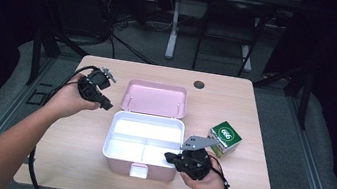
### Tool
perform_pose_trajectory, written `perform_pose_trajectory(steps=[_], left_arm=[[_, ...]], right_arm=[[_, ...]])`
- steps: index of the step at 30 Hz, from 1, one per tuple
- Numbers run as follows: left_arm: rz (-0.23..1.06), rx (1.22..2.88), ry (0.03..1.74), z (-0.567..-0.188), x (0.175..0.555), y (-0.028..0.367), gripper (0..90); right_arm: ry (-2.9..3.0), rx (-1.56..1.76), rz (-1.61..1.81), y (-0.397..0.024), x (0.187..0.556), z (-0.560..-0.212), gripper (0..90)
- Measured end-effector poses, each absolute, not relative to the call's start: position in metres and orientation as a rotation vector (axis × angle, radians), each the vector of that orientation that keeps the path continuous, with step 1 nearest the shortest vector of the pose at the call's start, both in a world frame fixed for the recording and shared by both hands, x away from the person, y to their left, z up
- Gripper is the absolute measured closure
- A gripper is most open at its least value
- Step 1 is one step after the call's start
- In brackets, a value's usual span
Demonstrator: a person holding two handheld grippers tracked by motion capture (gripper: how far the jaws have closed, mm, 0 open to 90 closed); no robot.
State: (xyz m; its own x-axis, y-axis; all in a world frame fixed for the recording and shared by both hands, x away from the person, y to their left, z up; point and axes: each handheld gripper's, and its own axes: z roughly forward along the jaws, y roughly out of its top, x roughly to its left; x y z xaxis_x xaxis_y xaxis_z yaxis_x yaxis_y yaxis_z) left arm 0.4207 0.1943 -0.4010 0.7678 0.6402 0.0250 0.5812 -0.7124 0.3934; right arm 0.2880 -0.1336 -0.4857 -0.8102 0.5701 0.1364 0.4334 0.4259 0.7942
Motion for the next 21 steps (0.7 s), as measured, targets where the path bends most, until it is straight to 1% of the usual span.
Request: perform_pose_trajectory(steps=[4, 9, 15, 21], left_arm=[[0.23, 2.628, 0.917, -0.402, 0.418, 0.196, 72.0], [0.237, 2.632, 0.902, -0.402, 0.414, 0.2, 71.6], [0.23, 2.639, 0.821, -0.399, 0.408, 0.196, 71.7], [0.213, 2.674, 0.716, -0.399, 0.397, 0.179, 72.8]], right_arm=[[2.515, 0.893, 1.333, -0.134, 0.288, -0.486, 90.0], [2.511, 0.891, 1.337, -0.134, 0.287, -0.486, 90.0], [2.508, 0.894, 1.348, -0.134, 0.287, -0.486, 88.2], [2.51, 0.898, 1.351, -0.134, 0.287, -0.486, 87.4]])
